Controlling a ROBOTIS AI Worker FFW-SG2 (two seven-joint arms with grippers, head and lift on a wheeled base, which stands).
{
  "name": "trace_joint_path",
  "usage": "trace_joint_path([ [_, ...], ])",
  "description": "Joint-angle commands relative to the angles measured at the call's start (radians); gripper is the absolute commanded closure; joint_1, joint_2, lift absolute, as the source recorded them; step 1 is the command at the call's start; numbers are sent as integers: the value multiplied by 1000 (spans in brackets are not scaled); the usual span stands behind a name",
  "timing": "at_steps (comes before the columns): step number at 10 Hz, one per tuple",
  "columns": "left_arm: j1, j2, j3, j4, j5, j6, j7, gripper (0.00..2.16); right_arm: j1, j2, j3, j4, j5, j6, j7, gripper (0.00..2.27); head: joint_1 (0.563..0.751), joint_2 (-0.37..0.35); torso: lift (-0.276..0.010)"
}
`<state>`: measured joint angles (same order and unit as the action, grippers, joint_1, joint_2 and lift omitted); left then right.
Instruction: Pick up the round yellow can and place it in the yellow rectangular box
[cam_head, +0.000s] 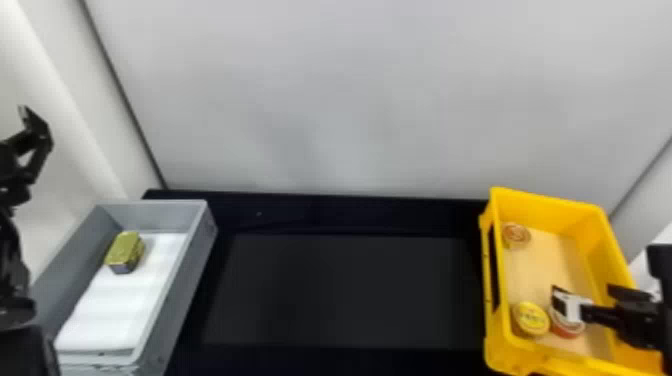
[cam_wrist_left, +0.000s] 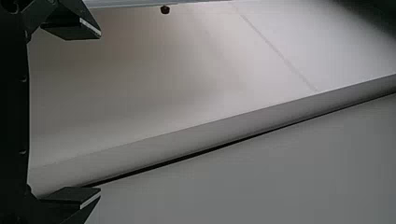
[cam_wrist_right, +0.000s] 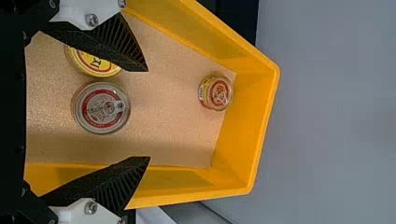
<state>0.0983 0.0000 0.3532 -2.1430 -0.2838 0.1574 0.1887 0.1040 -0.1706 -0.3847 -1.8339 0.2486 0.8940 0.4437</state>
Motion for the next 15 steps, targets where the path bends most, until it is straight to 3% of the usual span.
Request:
trace_joint_path([
  [1, 1, -3, 1, 0, 0, 1, 0, 96, 0, -3, 4, -30, 0, -24, 18, 124, 694, 14, -60],
  [7, 0, -3, 3, 0, 0, 1, 2, 96, -6, -38, -89, -326, 97, -67, 12, 110, 694, 14, -60],
  [12, 0, -3, 4, 0, 0, -1, 2, 98, -33, -41, -276, -326, 51, -297, 34, 110, 694, 14, -60],
  [15, 0, -3, 6, 0, 0, -1, 0, 96, -56, -72, -310, -358, -5, -348, 9, 110, 694, 14, -60],
])
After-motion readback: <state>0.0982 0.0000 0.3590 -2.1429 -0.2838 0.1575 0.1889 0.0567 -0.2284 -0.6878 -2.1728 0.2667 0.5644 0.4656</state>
